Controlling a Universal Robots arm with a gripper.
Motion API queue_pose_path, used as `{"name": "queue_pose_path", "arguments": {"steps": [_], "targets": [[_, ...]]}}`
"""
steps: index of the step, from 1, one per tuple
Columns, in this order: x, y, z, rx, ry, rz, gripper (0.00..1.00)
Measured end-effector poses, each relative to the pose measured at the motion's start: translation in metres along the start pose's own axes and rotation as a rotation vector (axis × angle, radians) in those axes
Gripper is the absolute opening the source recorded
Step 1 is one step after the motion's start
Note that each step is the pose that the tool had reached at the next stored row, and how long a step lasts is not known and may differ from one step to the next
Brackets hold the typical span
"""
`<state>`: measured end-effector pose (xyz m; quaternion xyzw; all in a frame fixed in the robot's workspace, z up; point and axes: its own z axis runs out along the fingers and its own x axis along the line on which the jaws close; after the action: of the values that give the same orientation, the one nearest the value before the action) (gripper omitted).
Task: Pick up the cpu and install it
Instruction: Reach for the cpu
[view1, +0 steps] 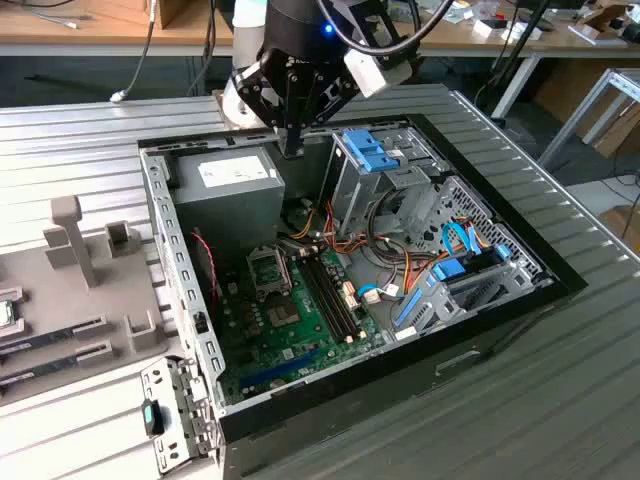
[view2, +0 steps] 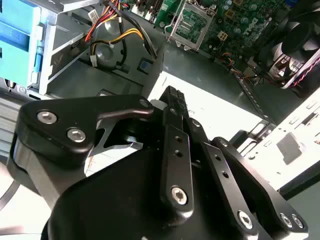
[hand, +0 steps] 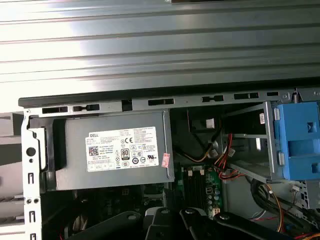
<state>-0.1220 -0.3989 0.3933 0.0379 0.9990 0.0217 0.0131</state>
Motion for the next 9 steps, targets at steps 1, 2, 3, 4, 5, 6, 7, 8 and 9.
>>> {"name": "queue_pose_path", "arguments": {"steps": [1, 2, 3, 4, 5, 6, 7, 8, 9], "targets": [[0.0000, 0.0000, 0.0000, 0.0000, 0.0000, 0.000, 0.11], [0.0000, 0.0000, 0.0000, 0.0000, 0.0001, 0.000, 0.11], [0.0003, 0.0000, 0.0000, 0.0001, 0.0001, 0.000, 0.11], [0.0004, 0.0000, 0.0000, 0.0001, 0.0001, 0.000, 0.11], [0.0005, 0.0000, 0.0000, 0.0001, 0.0001, 0.000, 0.11], [0.0007, 0.0000, 0.0000, 0.0000, 0.0000, 0.000, 0.11], [0.0012, -0.0001, 0.0000, 0.0000, 0.0001, 0.000, 0.11], [0.0016, -0.0001, 0.0000, -0.0001, 0.0000, 0.000, 0.11], [0.0023, -0.0002, 0.0000, 0.0000, 0.0000, 0.000, 0.11]]}}
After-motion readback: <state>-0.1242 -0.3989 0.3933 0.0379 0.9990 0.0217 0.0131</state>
